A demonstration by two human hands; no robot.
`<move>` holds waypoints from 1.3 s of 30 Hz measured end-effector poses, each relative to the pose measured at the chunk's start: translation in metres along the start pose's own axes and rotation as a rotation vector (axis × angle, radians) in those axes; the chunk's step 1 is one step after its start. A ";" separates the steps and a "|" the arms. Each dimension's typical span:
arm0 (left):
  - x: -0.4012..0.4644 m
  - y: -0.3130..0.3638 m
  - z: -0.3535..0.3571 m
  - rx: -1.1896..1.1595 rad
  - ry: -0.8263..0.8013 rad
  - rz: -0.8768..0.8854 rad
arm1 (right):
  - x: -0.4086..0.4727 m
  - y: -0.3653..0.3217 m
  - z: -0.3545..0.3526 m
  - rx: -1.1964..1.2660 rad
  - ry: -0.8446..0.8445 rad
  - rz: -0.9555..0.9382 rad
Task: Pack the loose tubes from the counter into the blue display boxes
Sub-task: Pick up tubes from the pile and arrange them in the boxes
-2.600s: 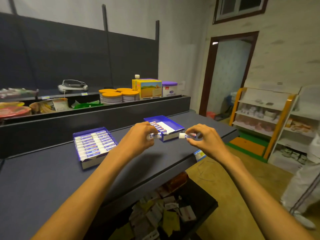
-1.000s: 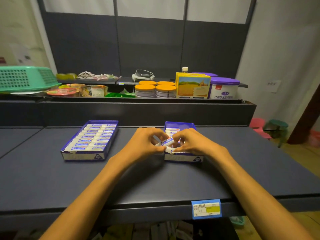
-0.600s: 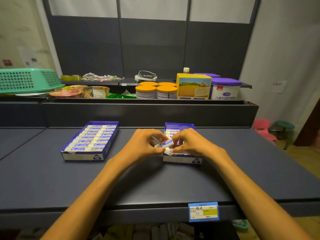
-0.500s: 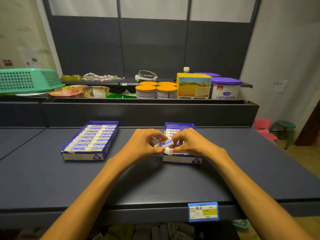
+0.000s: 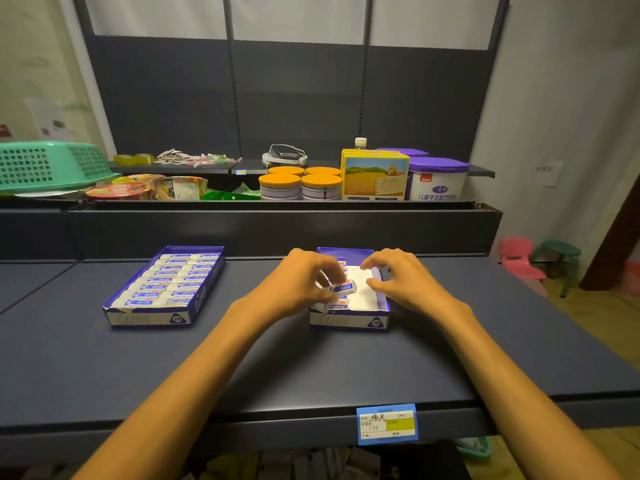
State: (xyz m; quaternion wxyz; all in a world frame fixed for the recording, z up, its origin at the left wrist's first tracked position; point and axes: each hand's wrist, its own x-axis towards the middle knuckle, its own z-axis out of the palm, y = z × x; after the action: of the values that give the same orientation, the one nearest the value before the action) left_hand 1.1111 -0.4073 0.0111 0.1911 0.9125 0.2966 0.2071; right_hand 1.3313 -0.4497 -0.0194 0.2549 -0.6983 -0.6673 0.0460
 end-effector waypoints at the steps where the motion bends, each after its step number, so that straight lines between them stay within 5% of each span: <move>1: 0.003 0.001 0.001 0.030 -0.027 -0.001 | -0.001 0.002 0.001 -0.005 -0.002 0.004; 16: 0.018 0.006 0.002 0.385 -0.242 0.007 | -0.002 0.002 0.000 0.029 -0.012 0.016; 39: 0.018 0.004 0.001 0.403 -0.250 -0.013 | 0.000 0.002 0.004 0.003 -0.018 0.055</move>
State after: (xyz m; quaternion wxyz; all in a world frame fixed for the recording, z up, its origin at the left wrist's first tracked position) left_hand 1.1264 -0.3997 0.0173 0.0418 0.9488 0.3117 0.0281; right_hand 1.3318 -0.4490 -0.0236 0.2489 -0.7155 -0.6500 0.0602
